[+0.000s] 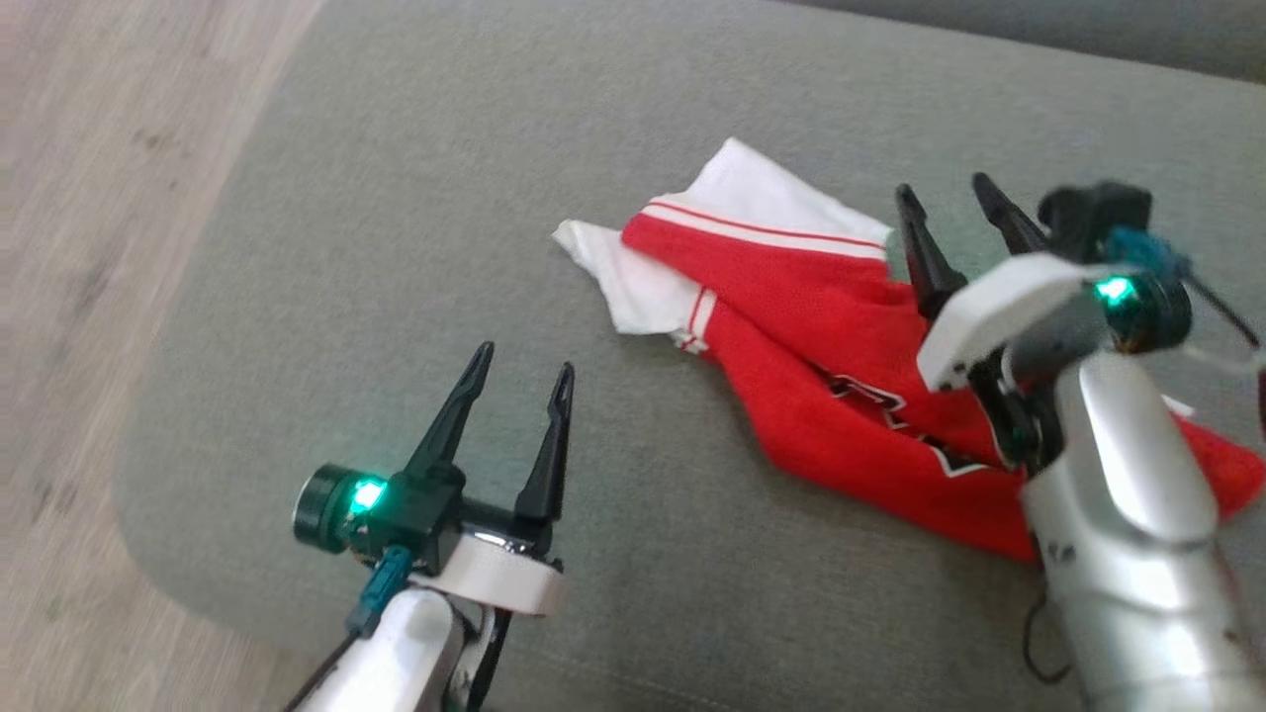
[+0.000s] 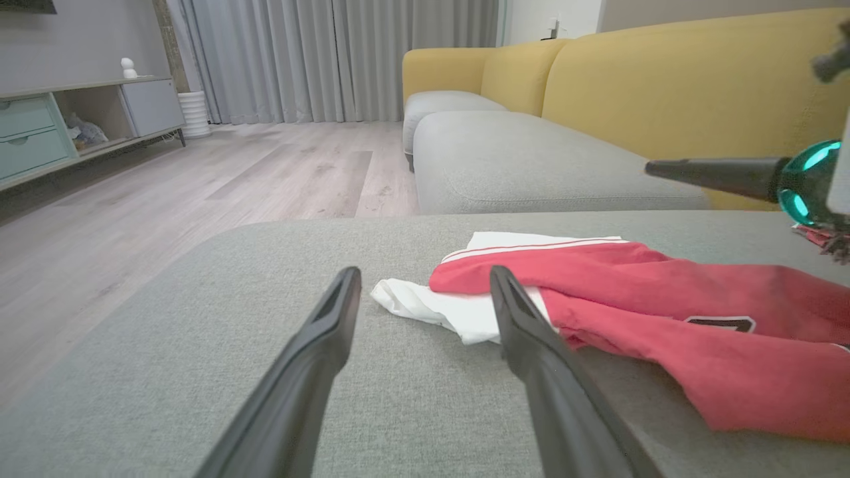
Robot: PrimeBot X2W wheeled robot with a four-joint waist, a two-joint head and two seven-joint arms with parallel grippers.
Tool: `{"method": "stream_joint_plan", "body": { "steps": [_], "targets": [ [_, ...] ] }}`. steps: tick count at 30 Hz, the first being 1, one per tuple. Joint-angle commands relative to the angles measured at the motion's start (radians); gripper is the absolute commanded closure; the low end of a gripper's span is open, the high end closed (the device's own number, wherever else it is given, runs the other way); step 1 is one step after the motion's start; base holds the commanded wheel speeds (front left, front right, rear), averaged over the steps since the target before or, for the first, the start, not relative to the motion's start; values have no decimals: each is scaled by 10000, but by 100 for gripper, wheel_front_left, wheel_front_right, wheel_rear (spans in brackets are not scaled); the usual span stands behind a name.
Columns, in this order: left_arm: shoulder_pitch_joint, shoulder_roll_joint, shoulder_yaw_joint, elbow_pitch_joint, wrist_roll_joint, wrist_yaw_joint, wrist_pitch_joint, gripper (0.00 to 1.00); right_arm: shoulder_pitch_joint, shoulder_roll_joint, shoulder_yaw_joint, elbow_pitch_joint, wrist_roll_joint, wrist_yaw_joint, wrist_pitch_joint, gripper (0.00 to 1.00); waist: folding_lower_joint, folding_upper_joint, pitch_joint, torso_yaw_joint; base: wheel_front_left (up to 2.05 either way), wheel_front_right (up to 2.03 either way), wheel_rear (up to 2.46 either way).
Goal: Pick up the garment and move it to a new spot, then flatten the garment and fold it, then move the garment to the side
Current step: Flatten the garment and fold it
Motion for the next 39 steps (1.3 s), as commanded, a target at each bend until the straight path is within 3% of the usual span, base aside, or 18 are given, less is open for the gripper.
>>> {"method": "stream_joint_plan", "body": {
  "steps": [1, 11, 17, 18, 19, 25, 33, 39],
  "targets": [
    [-453, 41, 448, -245, 89, -46, -95, 0, -400, -27, 237, -163, 137, 67, 103, 0, -2, 0, 343, 364, 0, 0, 0],
    [-584, -589, 906, -17, 516, -577, -95, 0, -2043, -1045, 1198, 2270, 888, 67, 1263, 0, -2, 0, 788, 1039, 0, 0, 0],
    [-529, -732, 1224, 132, 689, -761, -95, 0, -2134, -1390, 2206, 2918, 1790, 67, 1711, 0, -2, 0, 813, 1148, 0, 0, 0],
    [-518, -749, 1266, 151, 716, -785, -95, 0, -2136, -1470, 2409, 2963, 1883, 67, 1772, 77, -2, 0, 807, 1147, 0, 0, 0],
    [-507, -765, 1303, 172, 745, -809, -95, 0, -2146, -1556, 2581, 2975, 1970, 67, 1748, 100, -2, 0, 796, 1144, 0, 0, 0],
    [-455, -838, 1434, 304, 882, -917, -95, 0, -2529, -1980, 2853, 3095, 2218, 67, 1003, 100, -2, 0, 586, 1056, 0, 0, 0],
    [-332, -883, 1534, 151, 878, -953, -95, 0, -3620, -2765, 2789, 3254, 1736, 67, 216, 100, -2, 0, 313, 1070, 0, 0, 0],
    [-384, -894, 1375, -16, 714, -962, -95, 0, -5165, -3745, 2780, 3463, 255, 67, -226, 100, -2, 0, 440, 1306, 0, 0, 0]
  ]
}}
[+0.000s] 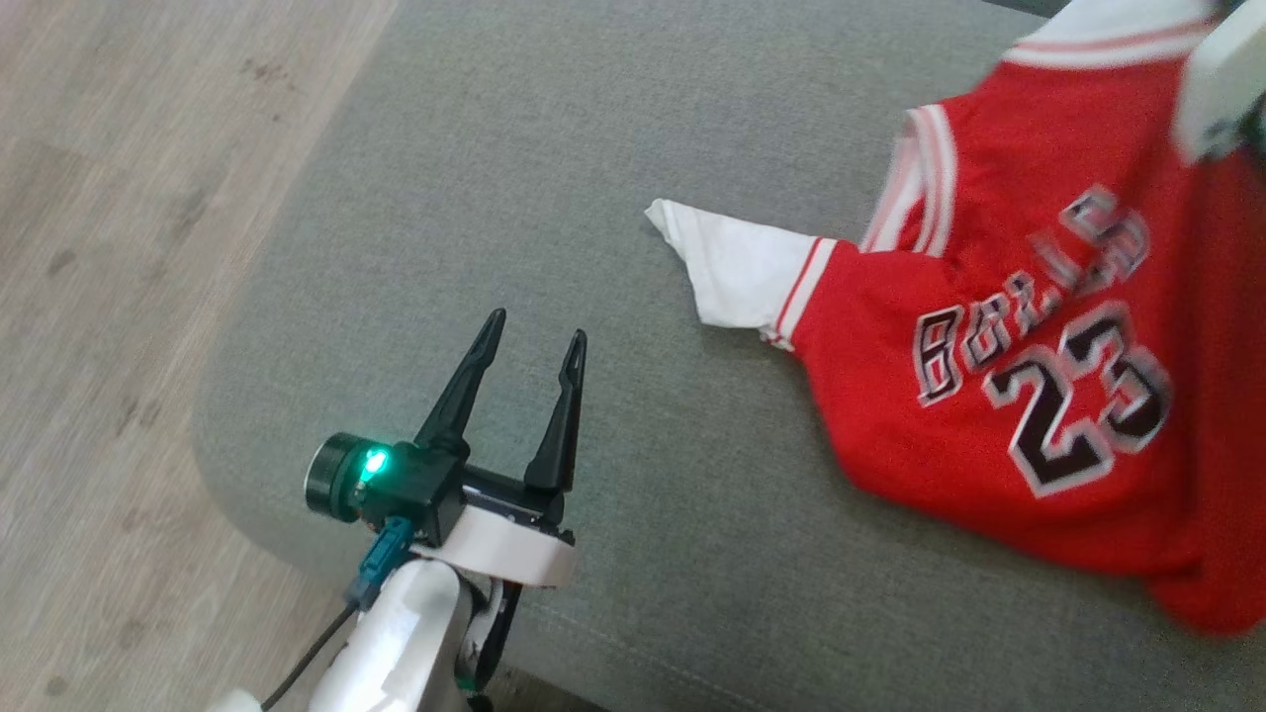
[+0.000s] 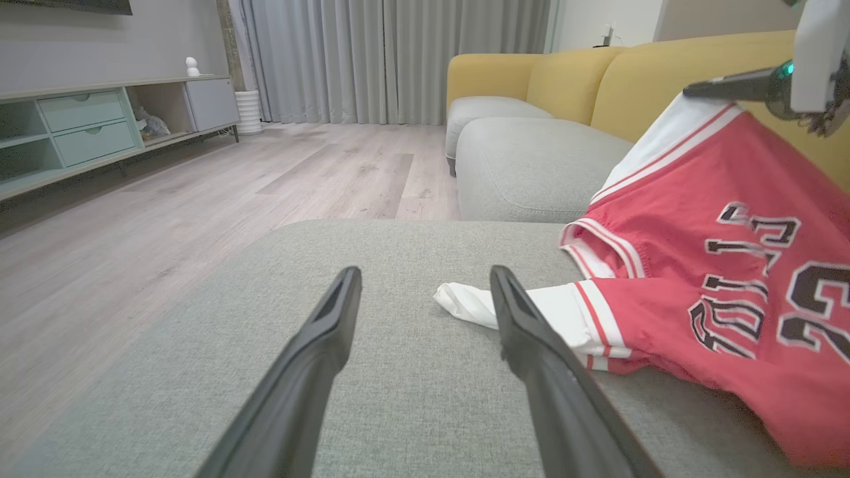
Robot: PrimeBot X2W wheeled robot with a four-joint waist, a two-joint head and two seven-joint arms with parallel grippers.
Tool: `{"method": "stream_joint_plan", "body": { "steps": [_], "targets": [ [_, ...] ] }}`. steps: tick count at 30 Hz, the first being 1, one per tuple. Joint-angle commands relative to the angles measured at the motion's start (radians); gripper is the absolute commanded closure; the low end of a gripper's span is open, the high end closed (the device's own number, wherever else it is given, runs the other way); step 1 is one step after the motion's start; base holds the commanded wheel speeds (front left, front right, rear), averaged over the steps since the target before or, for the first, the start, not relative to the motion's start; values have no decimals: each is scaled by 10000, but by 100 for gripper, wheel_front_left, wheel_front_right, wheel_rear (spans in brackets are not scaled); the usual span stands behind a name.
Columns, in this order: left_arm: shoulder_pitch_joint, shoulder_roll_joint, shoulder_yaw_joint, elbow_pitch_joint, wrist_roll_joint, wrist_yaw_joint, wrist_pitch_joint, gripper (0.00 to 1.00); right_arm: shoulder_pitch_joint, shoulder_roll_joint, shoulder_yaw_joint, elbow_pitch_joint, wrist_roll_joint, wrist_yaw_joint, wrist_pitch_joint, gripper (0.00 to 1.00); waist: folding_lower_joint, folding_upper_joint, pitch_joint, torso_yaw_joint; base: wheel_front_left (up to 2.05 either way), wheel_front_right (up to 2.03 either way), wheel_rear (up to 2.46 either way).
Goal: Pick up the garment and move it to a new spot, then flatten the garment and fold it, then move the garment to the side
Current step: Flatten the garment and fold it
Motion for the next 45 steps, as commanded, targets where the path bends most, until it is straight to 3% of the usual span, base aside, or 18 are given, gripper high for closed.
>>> {"method": "stream_joint_plan", "body": {
  "steps": [1, 8, 9, 10, 14, 19, 29, 36, 40, 45],
  "targets": [
    [-145, 41, 262, -334, -86, 27, -95, 0, -553, -112, -37, -250, -190, 65, -174, 100, 0, 0, 70, 98, 0, 0, 0],
    [-221, 39, 3, -402, -381, 135, -95, 0, -2089, -497, -621, 366, -2260, 65, -746, 100, 0, 0, 376, 513, 0, 0, 0],
    [-231, 39, -16, -410, -409, 154, -95, 0, -2217, -508, -704, 491, -2548, 65, -796, 76, 0, 0, 418, 548, 0, 0, 0],
    [-244, 39, -37, -419, -433, 167, -95, 0, -2305, -489, -802, 627, -2794, 65, -851, 0, 0, 0, 454, 580, 0, 0, 0],
    [-303, 38, -77, -448, -492, 237, -95, 0, -2459, -281, -1596, 890, -3550, 65, -1558, 0, 0, 0, 549, 612, 0, 0, 0],
    [-344, 38, 86, -384, -394, 292, -95, 0, -1801, 473, -2267, 1327, -4035, 65, -2304, 0, 0, 0, 366, 319, 0, 0, 0],
    [-47, 38, 764, -249, 74, 159, -95, 0, 240, 2222, -3986, 1157, -3250, 65, -3883, 0, 0, 0, -837, -849, 0, 0, 0],
    [439, 45, 1215, -187, 320, 36, -95, 0, 2730, 3572, -4704, -770, -2444, 65, -4072, 0, 0, 0, -1721, -1628, 0, 0, 0],
    [651, 44, 1431, -262, 291, 10, -95, 0, 4103, 3794, -4835, -2086, -2087, 65, -4075, 0, 0, 0, -1956, -1922, 0, 0, 0],
    [1033, 41, 1690, -338, 284, -47, -95, 0, 6784, 3868, -4306, -4016, -1374, 65, -4078, 0, 0, 0, -2281, -2373, 0, 0, 0]
  ]
}}
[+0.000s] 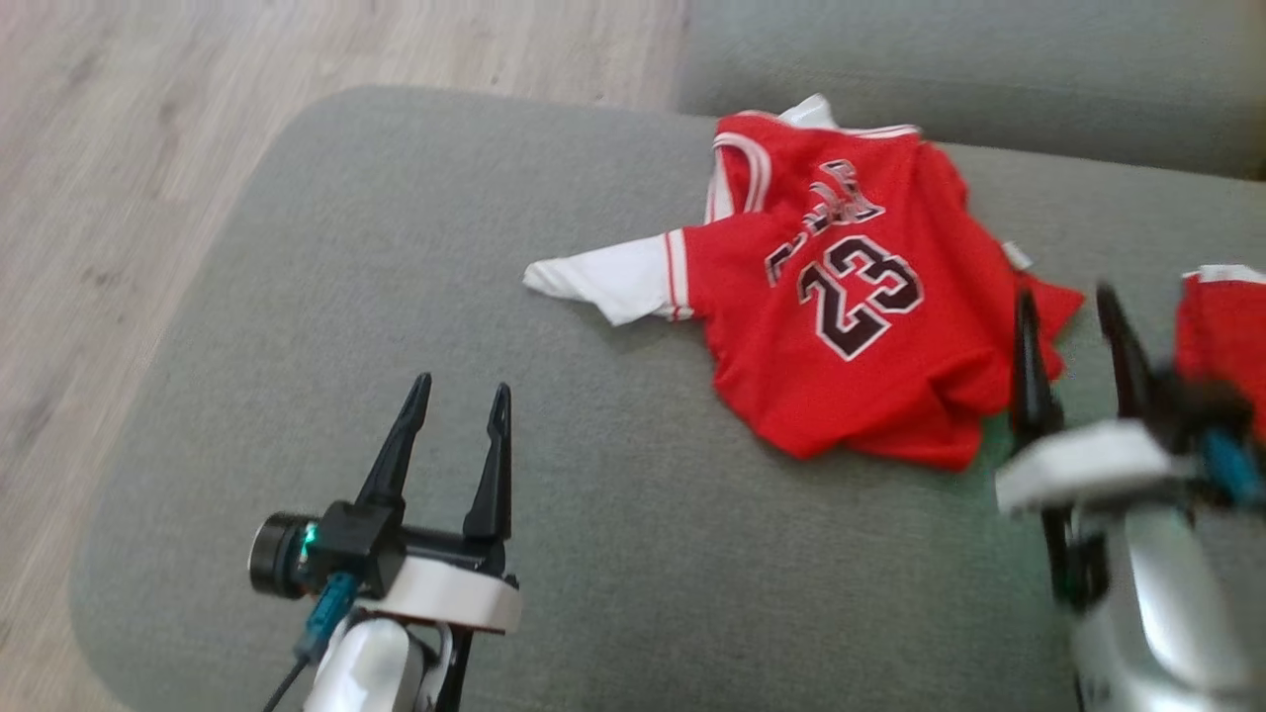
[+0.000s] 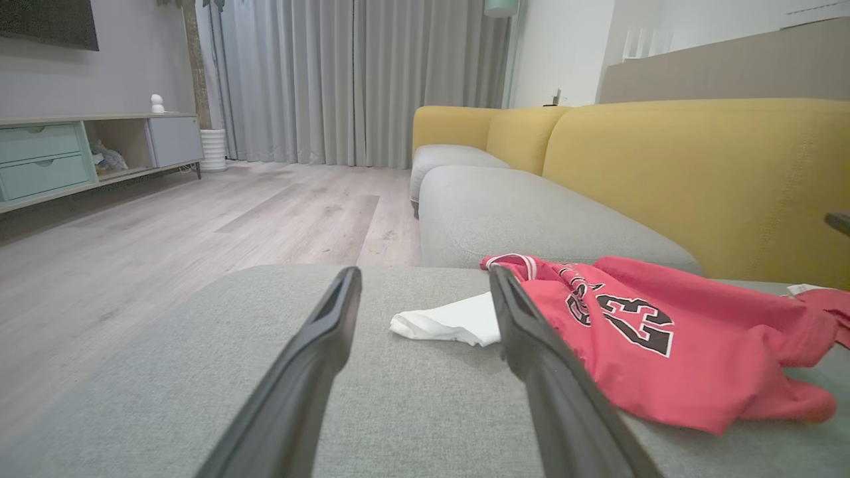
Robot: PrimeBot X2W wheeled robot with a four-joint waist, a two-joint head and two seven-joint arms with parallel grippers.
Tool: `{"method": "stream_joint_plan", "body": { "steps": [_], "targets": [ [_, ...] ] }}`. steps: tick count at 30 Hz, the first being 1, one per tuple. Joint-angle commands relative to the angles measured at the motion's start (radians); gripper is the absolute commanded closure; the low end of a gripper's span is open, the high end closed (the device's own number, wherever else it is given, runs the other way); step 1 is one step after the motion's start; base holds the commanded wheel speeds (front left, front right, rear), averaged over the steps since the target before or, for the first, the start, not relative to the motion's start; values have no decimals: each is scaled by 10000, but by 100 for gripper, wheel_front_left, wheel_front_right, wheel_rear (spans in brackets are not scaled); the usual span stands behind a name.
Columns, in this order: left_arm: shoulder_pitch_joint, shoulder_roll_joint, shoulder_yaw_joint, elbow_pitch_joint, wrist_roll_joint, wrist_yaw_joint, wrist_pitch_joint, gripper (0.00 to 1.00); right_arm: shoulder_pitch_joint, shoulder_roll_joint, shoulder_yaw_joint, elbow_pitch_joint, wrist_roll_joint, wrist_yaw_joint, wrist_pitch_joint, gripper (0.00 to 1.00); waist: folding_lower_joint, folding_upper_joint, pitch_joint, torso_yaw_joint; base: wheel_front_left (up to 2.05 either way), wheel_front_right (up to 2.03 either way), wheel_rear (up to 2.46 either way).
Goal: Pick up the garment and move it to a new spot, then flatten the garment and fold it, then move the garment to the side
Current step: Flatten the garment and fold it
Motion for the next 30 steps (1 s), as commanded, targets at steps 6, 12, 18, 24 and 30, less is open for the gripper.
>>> {"method": "stream_joint_plan", "body": {
  "steps": [6, 12, 18, 24, 30],
  "targets": [
    [192, 59, 435, -272, 17, -55, -95, 0, 1689, 58, 404, -1479, 702, 67, -105, 0, 2, -1, -335, -445, 0, 0, 0],
    [252, 58, 388, -285, 5, -68, -95, 0, 2348, 59, 429, -1860, 911, 67, -106, 0, 2, -1, -190, -471, 0, 0, 0],
    [19, 57, 294, -371, -55, -76, -95, 0, 1802, 59, 162, -2052, 442, 67, 400, 0, 2, -1, 355, -266, 0, 0, 0],
    [-361, 57, 173, -442, -133, -74, -95, 0, 87, 60, -929, -1761, -284, 67, 1766, 0, 2, -1, 1255, 13, 0, 0, 0],
    [-796, 57, -106, -419, -283, -100, -95, 0, -1883, 60, -2782, -212, -1154, 67, 3290, 0, 2, -1, 1923, 425, 0, 0, 0]
  ]
}}
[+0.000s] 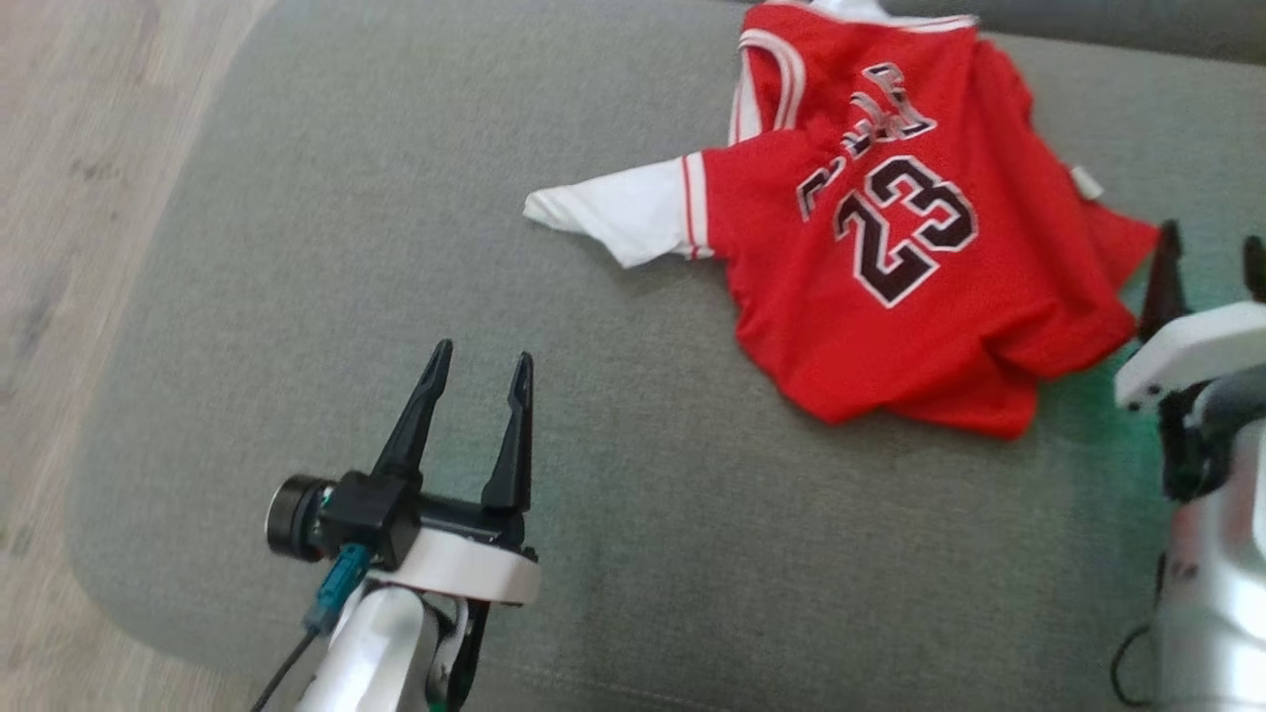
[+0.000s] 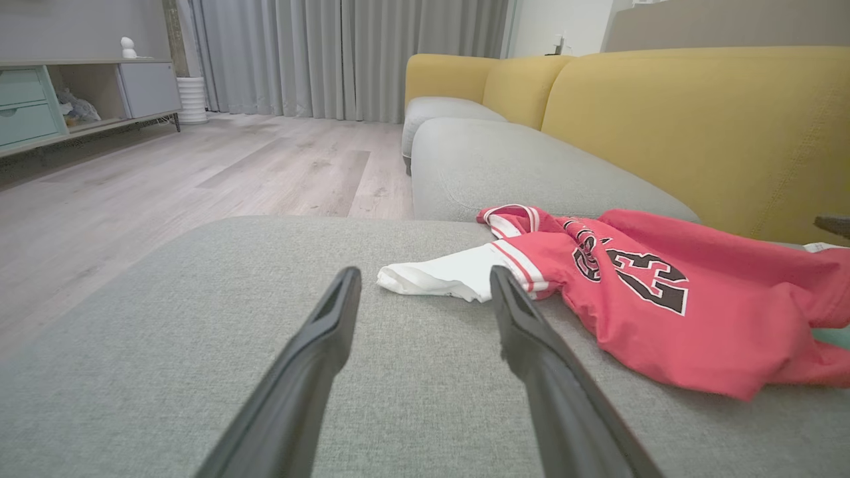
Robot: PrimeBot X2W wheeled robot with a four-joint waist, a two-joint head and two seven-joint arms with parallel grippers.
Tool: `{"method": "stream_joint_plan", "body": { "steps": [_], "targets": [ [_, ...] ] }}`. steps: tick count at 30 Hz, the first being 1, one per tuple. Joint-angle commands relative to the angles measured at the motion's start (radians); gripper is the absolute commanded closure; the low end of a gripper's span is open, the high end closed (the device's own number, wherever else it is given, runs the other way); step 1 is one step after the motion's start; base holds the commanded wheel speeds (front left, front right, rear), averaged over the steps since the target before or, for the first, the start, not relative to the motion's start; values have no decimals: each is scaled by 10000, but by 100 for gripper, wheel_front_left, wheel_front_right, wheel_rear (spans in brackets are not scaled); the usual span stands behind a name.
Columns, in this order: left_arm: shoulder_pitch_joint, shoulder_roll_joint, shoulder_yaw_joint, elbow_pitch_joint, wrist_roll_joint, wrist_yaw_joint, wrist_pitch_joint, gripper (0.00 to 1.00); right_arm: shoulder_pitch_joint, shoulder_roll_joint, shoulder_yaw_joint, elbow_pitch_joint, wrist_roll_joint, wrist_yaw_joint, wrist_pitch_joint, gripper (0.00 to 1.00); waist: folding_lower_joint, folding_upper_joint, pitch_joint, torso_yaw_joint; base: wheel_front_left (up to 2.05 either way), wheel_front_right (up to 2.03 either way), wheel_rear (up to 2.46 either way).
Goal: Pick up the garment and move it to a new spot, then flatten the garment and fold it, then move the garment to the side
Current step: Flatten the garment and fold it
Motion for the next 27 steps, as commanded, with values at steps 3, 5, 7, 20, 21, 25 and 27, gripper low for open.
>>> {"method": "stream_joint_plan", "body": {
  "steps": [3, 5, 7, 20, 21, 25, 27],
  "targets": [
    [-498, 42, 120, -286, -133, 16, -95, 0, -962, -21, -366, 750, -486, 67, 467, 0, -3, 0, 450, 411, 0, 0, 0],
    [-551, 42, 87, -265, -163, 39, -95, 0, -1269, -21, -563, 1377, -787, 67, 585, 0, -3, 0, 534, 477, 0, 0, 0],
    [-570, 42, 76, -251, -172, 42, -95, 0, -1374, -21, -718, 1666, -967, 67, 637, 0, -3, 0, 562, 502, 0, 0, 0],
    [-581, 41, 181, -45, -122, 80, -95, 0, -2133, -38, -478, 2755, -2590, 67, -1084, 100, -3, 0, 238, 427, 0, 0, 0],
    [-556, 41, 189, -36, -113, 80, -95, 0, -2116, -101, -286, 2588, -2820, 67, -1305, 100, -3, 0, 158, 392, 0, 0, 0],
    [-439, 41, 237, -37, -87, 98, -95, 0, -2123, -264, 133, 1801, -3310, 67, -1759, 100, -3, 0, -133, 246, 0, 0, 0],
    [-382, 41, 232, -29, -80, 101, -95, 0, -2147, -319, 243, 1351, -3370, 67, -1777, 100, -3, 0, -250, 217, 0, 0, 0]
  ]
}}
